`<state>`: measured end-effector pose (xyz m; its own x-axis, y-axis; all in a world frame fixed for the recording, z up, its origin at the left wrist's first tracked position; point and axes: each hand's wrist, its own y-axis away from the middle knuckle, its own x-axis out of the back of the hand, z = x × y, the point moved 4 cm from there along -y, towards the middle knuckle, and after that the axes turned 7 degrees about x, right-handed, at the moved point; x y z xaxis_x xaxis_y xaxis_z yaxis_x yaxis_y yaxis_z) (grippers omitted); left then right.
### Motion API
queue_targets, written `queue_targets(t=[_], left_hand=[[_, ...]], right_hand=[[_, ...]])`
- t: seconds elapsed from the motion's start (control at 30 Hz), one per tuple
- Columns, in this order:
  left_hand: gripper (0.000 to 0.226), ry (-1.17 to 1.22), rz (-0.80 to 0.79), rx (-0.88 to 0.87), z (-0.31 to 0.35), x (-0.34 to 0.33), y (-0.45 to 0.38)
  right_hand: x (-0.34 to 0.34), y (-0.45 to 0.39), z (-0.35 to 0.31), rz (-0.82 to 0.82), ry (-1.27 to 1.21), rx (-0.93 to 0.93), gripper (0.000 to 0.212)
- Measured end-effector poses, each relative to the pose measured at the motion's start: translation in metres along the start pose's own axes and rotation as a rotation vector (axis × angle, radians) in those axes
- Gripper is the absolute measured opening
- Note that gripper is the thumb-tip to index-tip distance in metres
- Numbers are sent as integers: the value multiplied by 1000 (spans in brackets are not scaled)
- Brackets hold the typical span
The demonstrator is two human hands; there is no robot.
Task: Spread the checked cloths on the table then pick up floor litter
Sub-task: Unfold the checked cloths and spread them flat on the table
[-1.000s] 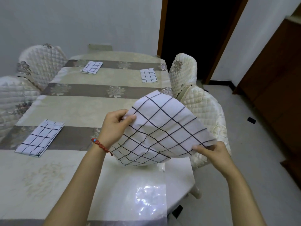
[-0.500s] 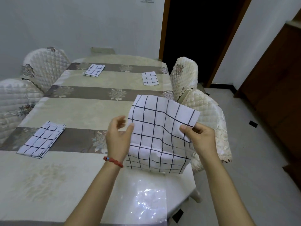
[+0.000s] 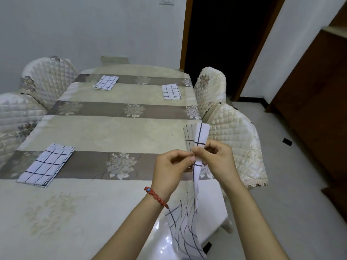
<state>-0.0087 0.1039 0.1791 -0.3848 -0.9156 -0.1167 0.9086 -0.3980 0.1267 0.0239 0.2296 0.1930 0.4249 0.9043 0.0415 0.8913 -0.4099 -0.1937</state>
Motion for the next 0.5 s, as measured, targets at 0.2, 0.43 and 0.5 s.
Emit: queue_targets(t=[0.2, 0.43, 0.5], left_hand=[[22, 35, -72, 80, -11, 1, -8], [18, 22, -227, 127, -24, -19, -12], [19, 10, -274, 134, -27, -30, -9]], right_hand=[[5, 12, 4, 37, -8, 11, 16], [22, 29, 11, 255, 2, -26, 24], [33, 39, 12, 311, 22, -26, 24]])
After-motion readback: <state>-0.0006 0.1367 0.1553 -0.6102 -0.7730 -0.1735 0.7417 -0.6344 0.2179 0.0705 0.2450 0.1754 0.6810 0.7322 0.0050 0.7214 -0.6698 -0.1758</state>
